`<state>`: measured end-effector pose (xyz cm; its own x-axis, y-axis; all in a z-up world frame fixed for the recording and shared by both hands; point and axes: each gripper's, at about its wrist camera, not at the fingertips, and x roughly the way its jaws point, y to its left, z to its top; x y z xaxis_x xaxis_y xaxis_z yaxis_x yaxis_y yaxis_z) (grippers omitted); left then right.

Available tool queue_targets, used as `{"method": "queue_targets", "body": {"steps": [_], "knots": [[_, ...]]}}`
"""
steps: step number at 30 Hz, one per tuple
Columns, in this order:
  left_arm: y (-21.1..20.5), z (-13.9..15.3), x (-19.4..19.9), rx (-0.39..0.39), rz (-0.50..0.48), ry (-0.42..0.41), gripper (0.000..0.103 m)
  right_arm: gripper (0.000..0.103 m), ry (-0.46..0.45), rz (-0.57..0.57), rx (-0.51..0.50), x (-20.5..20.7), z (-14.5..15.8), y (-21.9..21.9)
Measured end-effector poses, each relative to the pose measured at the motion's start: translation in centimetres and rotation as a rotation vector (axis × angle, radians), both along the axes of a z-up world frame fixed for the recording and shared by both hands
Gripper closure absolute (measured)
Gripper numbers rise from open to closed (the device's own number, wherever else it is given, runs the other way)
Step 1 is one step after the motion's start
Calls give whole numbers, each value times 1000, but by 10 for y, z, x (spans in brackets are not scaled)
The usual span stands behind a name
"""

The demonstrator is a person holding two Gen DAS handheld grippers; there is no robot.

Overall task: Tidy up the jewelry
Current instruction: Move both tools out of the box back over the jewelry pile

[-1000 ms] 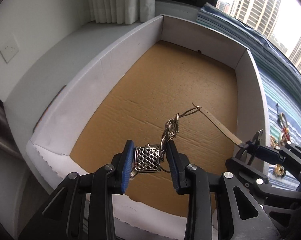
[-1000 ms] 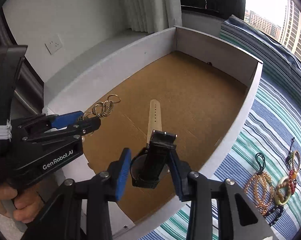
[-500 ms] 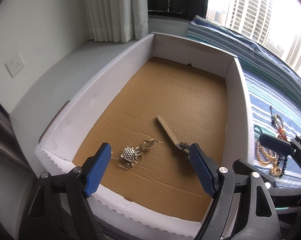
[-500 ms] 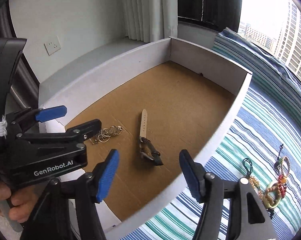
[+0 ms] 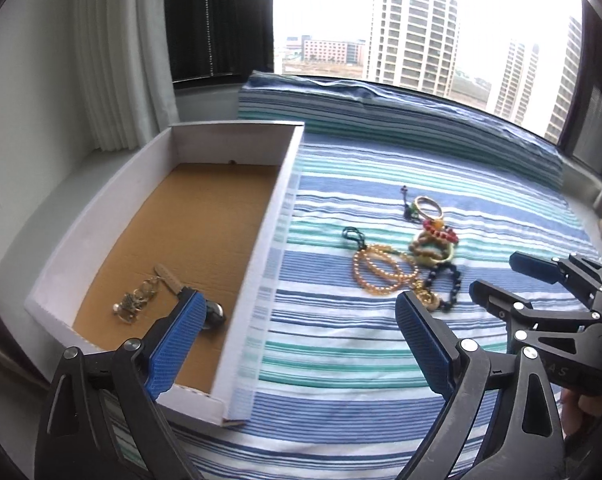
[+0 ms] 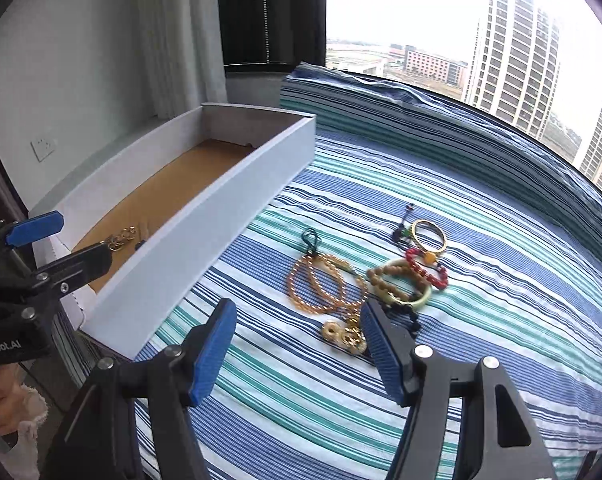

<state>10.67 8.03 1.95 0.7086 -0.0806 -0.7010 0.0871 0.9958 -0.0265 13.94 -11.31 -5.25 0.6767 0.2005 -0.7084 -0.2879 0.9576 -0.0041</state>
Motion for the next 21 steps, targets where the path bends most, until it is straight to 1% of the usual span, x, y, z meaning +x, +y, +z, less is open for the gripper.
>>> {"method": "queue_targets", "body": {"steps": [2,6,11,13,17,21], "knots": [[-21,-4,-10,-5,-37,5,6,37,-14,-64,-8,-10,-2,-23],[-59,-20,-24,19,-92,33,6,37,-38,-171,-25,-32,-10,-60],[-90,-46,-34,70,-129,76,6,37,-24,-252,-11,-55,-27,-85],[-94,-54,-38,76,-125,88,6,37,-13,-270,-4,-60,-33,-91],[-96,-68,-43,61,-122,112,6,37,-4,-302,-12,-73,-43,-99],[-93,-79,-45,92,-95,117,6,37,-13,-317,-16,-80,-47,-106]]}}
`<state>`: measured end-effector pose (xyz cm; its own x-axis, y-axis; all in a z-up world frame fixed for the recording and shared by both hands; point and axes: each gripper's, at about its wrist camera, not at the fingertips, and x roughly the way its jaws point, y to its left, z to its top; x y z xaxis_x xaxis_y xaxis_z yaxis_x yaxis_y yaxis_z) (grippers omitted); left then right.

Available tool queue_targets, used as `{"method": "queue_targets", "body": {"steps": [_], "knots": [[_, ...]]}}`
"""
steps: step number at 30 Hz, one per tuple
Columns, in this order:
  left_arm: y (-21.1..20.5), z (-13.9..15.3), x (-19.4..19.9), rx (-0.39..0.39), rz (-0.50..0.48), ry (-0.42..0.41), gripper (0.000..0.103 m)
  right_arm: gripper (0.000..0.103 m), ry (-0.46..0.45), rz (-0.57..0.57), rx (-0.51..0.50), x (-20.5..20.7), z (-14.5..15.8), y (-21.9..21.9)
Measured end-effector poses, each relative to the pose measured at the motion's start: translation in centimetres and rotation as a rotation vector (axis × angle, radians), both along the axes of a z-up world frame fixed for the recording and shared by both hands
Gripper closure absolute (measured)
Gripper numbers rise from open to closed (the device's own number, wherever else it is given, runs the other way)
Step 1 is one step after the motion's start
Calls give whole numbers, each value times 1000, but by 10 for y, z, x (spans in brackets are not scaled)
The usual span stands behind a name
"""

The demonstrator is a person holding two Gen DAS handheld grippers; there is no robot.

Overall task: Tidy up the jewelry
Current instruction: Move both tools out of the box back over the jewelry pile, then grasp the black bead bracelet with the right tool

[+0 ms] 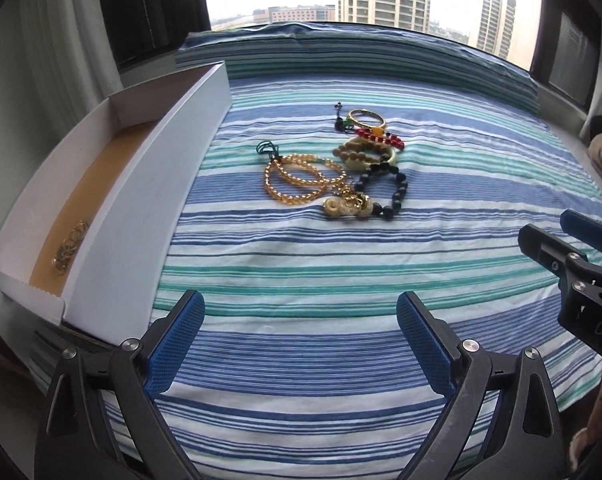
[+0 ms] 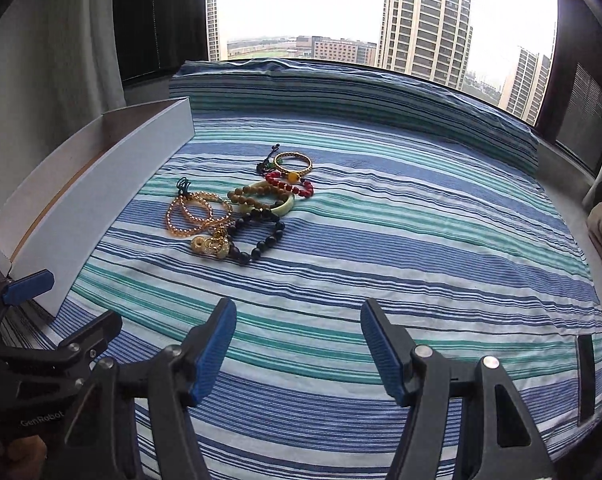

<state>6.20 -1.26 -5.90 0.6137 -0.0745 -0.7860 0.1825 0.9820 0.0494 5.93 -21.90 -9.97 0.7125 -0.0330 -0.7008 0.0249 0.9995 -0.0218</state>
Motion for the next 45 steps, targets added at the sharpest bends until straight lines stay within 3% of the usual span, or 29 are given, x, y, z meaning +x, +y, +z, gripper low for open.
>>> {"method": "queue_targets", "body": {"steps": [8,19,25,36,45], "knots": [[17,-10,6,12,72,-41,5,37,21,-44,47,-1,-10,-17],[9,-18,13,98,38,-49,3,37,68,3,85,13,-27,-11],[17,-18,16,54,47,-36,3,37,86,51,130,27,-34,-8],[25,-21,20,57,67,-25,3,37,182,69,183,71,-58,-12],[25,-16,30,39,73,-8,3,37,175,66,150,99,-44,-1]]}}
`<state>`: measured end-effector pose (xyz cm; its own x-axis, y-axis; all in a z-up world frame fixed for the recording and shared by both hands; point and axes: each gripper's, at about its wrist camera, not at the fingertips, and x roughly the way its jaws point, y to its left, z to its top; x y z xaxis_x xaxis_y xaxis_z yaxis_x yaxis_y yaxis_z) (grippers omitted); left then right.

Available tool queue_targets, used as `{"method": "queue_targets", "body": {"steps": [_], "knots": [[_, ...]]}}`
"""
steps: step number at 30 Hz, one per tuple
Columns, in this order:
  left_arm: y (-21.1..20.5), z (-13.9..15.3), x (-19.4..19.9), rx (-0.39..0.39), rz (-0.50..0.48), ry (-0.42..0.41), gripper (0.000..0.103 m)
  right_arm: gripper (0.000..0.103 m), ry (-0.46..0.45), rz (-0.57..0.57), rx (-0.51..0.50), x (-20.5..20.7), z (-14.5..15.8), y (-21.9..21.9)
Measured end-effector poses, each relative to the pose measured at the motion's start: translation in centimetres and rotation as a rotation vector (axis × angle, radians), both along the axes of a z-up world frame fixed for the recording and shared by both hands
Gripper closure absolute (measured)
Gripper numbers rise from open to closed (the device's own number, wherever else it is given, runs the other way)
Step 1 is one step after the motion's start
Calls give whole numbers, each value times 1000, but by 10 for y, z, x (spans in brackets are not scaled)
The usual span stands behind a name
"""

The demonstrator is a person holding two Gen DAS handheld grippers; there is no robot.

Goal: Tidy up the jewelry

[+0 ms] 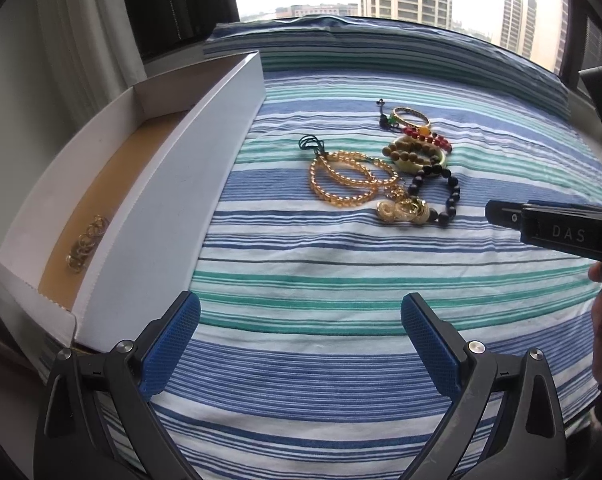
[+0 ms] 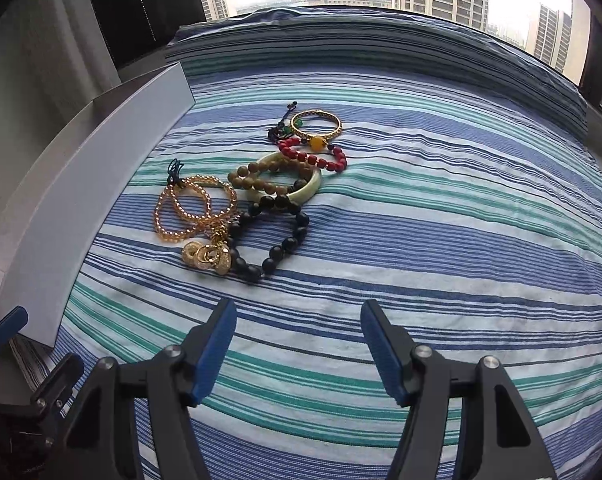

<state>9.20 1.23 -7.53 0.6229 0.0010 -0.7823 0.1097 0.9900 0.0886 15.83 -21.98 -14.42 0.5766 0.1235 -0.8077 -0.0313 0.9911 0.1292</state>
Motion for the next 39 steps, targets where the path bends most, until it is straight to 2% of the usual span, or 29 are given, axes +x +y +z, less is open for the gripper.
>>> {"method": "queue_targets", "body": {"steps": [8,13,17,20,24,28,34,39], "knots": [[9,-5,-2,-7,27,16,3,37,77,-40,91,51,-13,5],[12,-6,-4,-17,32,22,3,37,135,-140,175,88,-29,11],[15,-6,-6,-13,37,16,3,35,148,-166,62,109,-42,29],[18,-9,-5,-17,40,25,3,35,112,-163,-13,114,-43,40],[21,-14,-5,-16,42,36,3,40,88,-119,-99,113,-45,48],[22,-15,-1,-23,43,45,3,62,85,-76,-114,101,-43,40],[15,-11,15,-68,-13,71,3,62,95,-50,-113,61,-45,12],[-22,-10,50,-143,-123,127,3,61,110,-76,-98,28,-46,-18]]}}
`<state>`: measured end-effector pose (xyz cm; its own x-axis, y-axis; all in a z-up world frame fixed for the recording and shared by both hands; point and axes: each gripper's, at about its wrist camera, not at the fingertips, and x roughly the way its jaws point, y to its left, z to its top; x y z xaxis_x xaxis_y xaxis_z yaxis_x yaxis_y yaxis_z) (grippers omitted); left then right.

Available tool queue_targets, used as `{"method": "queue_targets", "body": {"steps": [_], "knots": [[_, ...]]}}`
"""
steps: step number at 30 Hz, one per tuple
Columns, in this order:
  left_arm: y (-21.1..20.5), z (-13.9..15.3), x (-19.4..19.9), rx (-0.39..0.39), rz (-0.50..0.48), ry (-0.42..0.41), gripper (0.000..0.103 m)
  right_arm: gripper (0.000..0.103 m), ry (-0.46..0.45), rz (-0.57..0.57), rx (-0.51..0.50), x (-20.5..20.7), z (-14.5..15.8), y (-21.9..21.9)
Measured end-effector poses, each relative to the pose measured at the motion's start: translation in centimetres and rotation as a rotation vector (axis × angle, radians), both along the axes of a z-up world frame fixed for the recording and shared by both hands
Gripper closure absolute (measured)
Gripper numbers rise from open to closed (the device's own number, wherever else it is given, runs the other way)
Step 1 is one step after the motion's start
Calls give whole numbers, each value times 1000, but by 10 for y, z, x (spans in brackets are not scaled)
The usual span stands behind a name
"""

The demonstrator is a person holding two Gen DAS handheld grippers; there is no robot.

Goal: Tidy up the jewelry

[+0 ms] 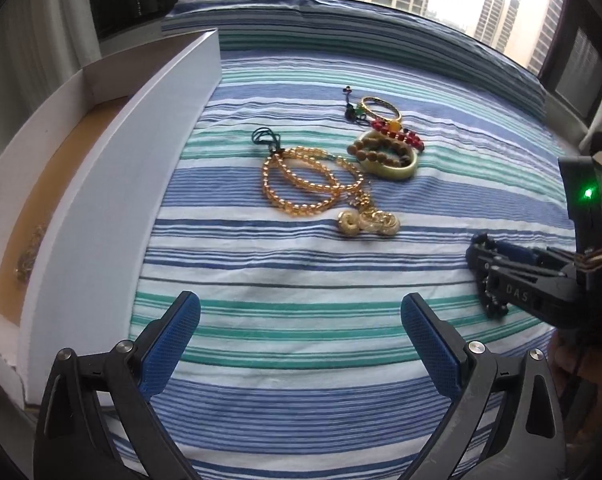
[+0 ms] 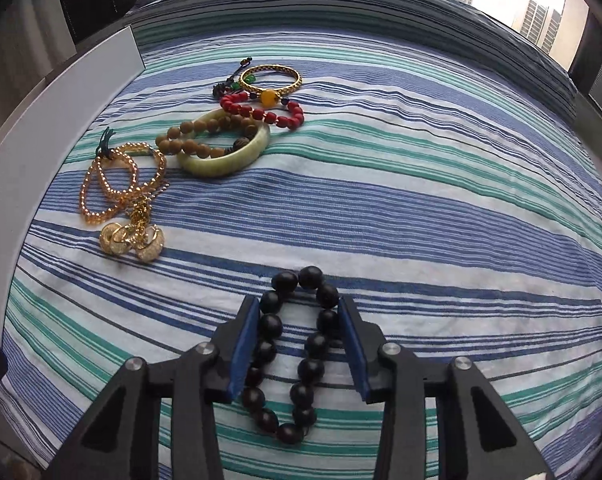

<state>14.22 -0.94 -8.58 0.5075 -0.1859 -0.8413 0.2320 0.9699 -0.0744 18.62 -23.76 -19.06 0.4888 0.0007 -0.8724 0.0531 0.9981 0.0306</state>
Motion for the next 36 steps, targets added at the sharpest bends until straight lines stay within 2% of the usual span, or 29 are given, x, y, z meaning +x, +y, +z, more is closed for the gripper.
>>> {"method": "queue_targets", "body": {"steps": [4,8,10,11,13,15,16,18,22,25,26,27,28,29,30,34,36], "knots": [[-44,-18,38,-18,-57,76,3,48,-27,-23,26,-23,9,-17],[-75,-41,65,70,-21,91,5,48,-99,-38,69,-43,28,-28],[-79,-49,70,90,-9,110,20,47,-127,-36,85,-53,36,-33],[-80,-52,70,94,-9,124,38,47,-135,-35,87,-57,38,-34],[-79,-53,66,107,-2,102,49,47,-151,-32,93,-65,42,-36],[-77,-50,59,130,-13,85,76,47,-155,-37,98,-70,42,-40],[-74,-50,55,106,-37,106,86,47,-156,-38,103,-71,41,-41],[-64,-50,44,72,-76,135,94,47,-150,-38,111,-75,40,-44],[-45,-50,17,64,-130,157,94,47,-127,-39,127,-81,33,-50],[-35,-48,4,29,-145,178,94,47,-111,-42,139,-82,28,-53],[-33,-44,2,23,-144,171,89,47,-104,-45,147,-81,26,-54],[-33,-41,2,24,-147,160,71,47,-94,-48,156,-80,24,-56],[-35,-37,3,29,-150,141,58,47,-85,-52,163,-78,23,-56],[-38,-32,6,34,-144,115,36,47,-78,-55,168,-77,22,-57],[-40,-27,10,33,-138,91,28,47,-76,-59,171,-75,22,-57],[-60,-28,52,-9,-102,100,28,47,-90,-47,170,-75,29,-51],[-68,-36,73,15,-51,97,29,47,-98,-34,170,-77,33,-46]]}}
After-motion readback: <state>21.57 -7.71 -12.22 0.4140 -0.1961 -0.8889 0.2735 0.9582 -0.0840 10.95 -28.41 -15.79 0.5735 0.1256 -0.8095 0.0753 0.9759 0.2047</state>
